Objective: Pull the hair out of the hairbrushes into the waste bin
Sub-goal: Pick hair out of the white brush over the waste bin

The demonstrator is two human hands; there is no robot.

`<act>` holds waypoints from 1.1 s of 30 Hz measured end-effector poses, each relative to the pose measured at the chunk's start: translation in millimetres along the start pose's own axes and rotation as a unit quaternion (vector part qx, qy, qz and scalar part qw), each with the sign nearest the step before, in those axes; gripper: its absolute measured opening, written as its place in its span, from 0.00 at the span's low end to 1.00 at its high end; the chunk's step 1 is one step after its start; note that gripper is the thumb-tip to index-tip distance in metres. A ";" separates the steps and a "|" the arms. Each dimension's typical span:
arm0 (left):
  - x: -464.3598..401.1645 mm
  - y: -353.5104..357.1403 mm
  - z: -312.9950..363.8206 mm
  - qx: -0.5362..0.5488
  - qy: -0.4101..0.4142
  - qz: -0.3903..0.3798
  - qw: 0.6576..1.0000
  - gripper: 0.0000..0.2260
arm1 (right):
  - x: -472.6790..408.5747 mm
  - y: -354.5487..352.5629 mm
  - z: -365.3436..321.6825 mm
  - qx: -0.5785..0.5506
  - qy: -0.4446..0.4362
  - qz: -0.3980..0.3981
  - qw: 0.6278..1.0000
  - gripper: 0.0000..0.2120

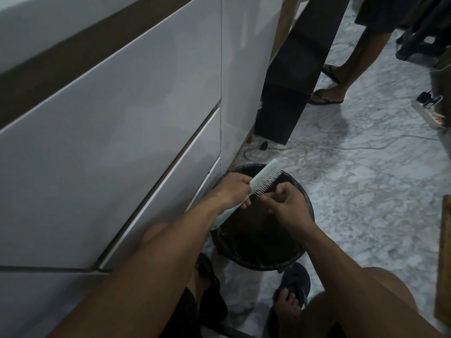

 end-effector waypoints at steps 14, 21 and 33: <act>-2.8 -4.6 -2.6 0.046 0.003 0.006 0.999 0.15 | -5.7 -7.1 13.3 0.121 0.093 -0.009 0.988 0.18; 0.0 -2.6 -1.0 0.004 0.024 -0.010 1.000 0.13 | 4.5 7.2 5.6 -0.007 0.104 -0.077 0.992 0.04; -9.7 -15.4 -11.0 0.014 0.011 0.105 0.994 0.15 | -14.3 -32.4 31.1 0.360 0.097 0.025 0.927 0.09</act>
Point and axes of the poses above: each hand's wrist, its own x-axis away from the middle knuckle, its own y-axis out of the palm, z = x × y, the point moved 4 cm from there along -x, towards the middle knuckle, and after that the axes turned 14 degrees about -x, right-handed, at the moved point
